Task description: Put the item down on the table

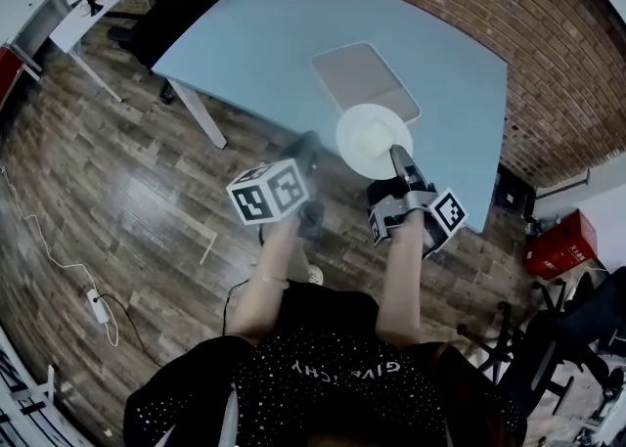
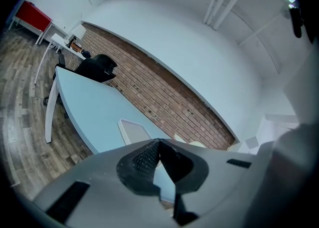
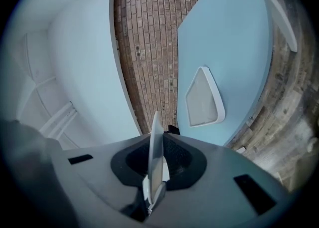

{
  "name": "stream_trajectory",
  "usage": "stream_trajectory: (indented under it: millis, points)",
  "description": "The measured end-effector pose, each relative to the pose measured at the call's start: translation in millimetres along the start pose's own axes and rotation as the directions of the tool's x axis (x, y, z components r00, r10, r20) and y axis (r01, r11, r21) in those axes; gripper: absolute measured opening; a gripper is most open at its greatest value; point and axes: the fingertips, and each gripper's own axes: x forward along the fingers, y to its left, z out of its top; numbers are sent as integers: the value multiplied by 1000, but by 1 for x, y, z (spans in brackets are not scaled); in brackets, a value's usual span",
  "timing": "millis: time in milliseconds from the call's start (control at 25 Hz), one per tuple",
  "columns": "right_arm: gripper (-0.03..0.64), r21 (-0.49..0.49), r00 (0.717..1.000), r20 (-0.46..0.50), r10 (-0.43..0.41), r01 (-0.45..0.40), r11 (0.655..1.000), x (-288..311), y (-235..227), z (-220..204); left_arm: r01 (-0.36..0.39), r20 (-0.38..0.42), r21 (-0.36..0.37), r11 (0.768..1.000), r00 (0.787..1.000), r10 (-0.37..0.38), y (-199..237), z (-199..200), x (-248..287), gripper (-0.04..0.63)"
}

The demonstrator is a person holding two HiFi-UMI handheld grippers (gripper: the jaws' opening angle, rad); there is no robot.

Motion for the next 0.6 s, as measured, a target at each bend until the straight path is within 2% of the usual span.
stream_trajectory:
  millis: [280,600]
  points:
    - [35,1,1000,11,-20,20,1000,12,-13,12,-1,-17,-33,999,1000,1,11,-3,24,11]
    - [35,-11,996,58,-65,66,998,92,-24,52,-3,-63,-39,999,998,1,39,32,107,11]
